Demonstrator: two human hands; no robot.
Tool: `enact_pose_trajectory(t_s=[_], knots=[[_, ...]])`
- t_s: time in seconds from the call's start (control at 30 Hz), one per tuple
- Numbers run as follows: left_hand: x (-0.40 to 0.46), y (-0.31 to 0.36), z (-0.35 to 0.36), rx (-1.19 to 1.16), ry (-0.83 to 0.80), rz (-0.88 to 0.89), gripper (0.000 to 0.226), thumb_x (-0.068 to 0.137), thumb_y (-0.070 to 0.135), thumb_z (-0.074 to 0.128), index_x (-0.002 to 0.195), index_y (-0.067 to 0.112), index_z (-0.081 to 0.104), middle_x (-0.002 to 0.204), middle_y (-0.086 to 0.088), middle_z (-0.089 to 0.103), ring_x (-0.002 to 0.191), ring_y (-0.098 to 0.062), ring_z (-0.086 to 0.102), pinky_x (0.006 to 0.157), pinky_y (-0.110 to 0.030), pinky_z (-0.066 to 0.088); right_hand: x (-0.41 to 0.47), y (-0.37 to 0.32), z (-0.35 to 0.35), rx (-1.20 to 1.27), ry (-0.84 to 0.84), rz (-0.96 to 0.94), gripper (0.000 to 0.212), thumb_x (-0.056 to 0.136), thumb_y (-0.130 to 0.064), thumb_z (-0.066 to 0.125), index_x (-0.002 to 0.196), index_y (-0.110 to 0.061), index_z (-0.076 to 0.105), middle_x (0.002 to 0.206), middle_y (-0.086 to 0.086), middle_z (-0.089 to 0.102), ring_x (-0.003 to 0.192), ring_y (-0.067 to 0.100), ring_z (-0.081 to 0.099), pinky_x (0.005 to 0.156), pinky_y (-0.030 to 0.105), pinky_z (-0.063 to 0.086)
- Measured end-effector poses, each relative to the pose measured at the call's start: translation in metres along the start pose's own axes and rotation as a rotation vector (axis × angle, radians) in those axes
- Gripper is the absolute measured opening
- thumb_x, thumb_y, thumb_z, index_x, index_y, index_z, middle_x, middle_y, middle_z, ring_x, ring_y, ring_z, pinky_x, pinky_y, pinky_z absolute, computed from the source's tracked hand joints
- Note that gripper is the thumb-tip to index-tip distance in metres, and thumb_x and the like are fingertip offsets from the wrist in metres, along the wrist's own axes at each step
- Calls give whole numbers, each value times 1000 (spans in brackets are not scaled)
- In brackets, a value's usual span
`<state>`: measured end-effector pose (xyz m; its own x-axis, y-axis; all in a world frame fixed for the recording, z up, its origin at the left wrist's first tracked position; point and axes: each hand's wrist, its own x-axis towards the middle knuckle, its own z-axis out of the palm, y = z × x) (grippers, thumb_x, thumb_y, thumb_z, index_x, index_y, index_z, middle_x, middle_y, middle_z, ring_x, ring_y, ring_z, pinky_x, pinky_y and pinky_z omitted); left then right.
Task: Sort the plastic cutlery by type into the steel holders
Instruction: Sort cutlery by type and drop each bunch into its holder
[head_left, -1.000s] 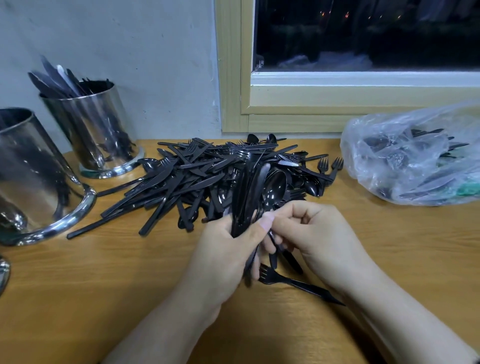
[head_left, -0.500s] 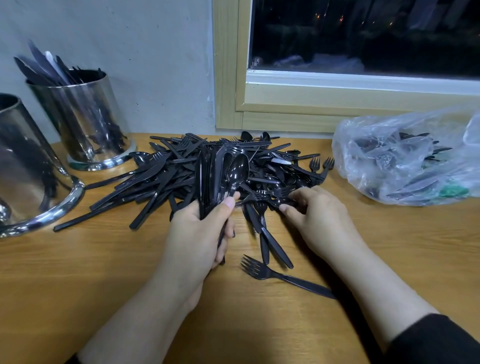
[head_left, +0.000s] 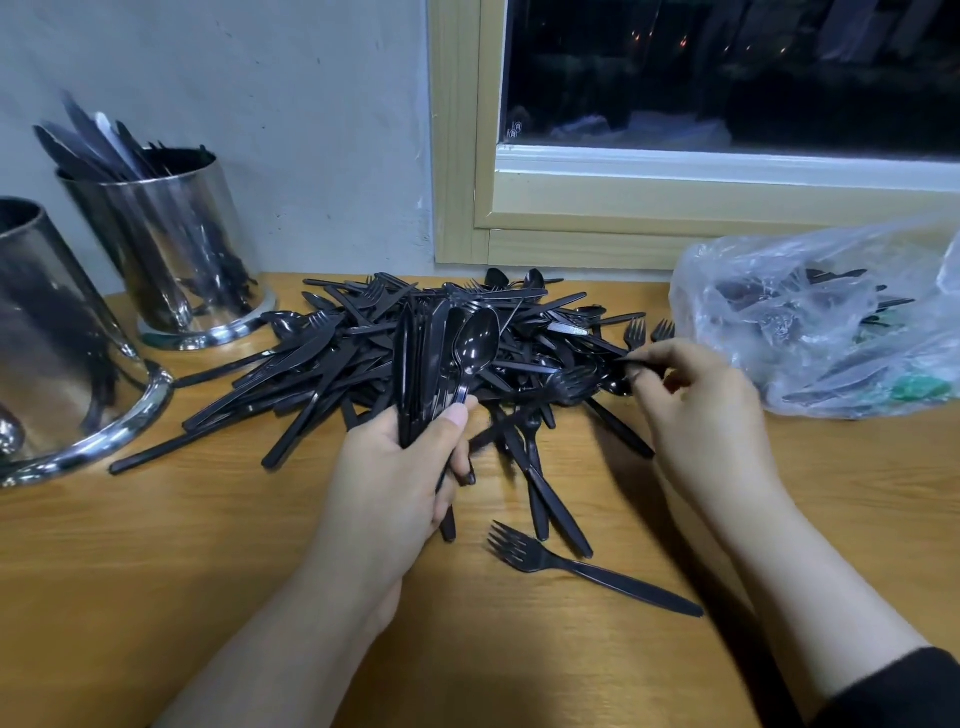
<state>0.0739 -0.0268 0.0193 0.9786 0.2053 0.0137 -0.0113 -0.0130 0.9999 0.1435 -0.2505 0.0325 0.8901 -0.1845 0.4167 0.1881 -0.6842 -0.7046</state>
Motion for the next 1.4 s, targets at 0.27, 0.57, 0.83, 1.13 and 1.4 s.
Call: enact_pose_trajectory(t_s=[0.27, 0.57, 0.83, 1.13, 1.4], knots=[[-1, 2, 0, -2, 37, 8, 31, 102, 32, 58, 101, 3, 70, 62, 1, 61, 50, -14, 42, 45, -19, 37, 0, 0, -10, 74, 40, -85, 11, 96, -19, 64, 100, -23, 73, 93, -7, 68, 84, 5, 59, 74, 9, 40], [0, 3, 0, 20, 50, -6, 34, 98, 38, 61, 99, 5, 71, 66, -8, 57, 51, -15, 44, 45, -19, 38, 0, -1, -17, 155, 364, -207, 25, 100, -10, 54, 120, -15, 69, 107, -3, 61, 97, 13, 60, 85, 17, 47], [-1, 5, -2, 73, 9, -12, 28, 102, 33, 58, 95, 12, 75, 64, -2, 57, 54, -12, 47, 48, -13, 39, -17, -23, -14, 402, -101, -275, 29, 102, -11, 56, 122, -28, 67, 84, -3, 64, 78, 11, 61, 78, 19, 47], [-8, 14, 2, 251, -156, -39, 39, 101, 41, 56, 86, 6, 67, 67, -11, 65, 49, -10, 50, 51, -22, 42, -31, -37, 1, 632, -297, -87, 28, 98, -9, 58, 118, -25, 71, 84, -5, 71, 66, 10, 66, 74, 20, 53], [-13, 18, 3, 120, -329, -108, 38, 100, 48, 53, 93, 13, 66, 56, -5, 62, 41, -10, 44, 45, -25, 35, -35, -41, 6, 752, -317, -19, 25, 100, -4, 56, 111, -16, 75, 91, 10, 73, 68, 15, 65, 71, 29, 57]])
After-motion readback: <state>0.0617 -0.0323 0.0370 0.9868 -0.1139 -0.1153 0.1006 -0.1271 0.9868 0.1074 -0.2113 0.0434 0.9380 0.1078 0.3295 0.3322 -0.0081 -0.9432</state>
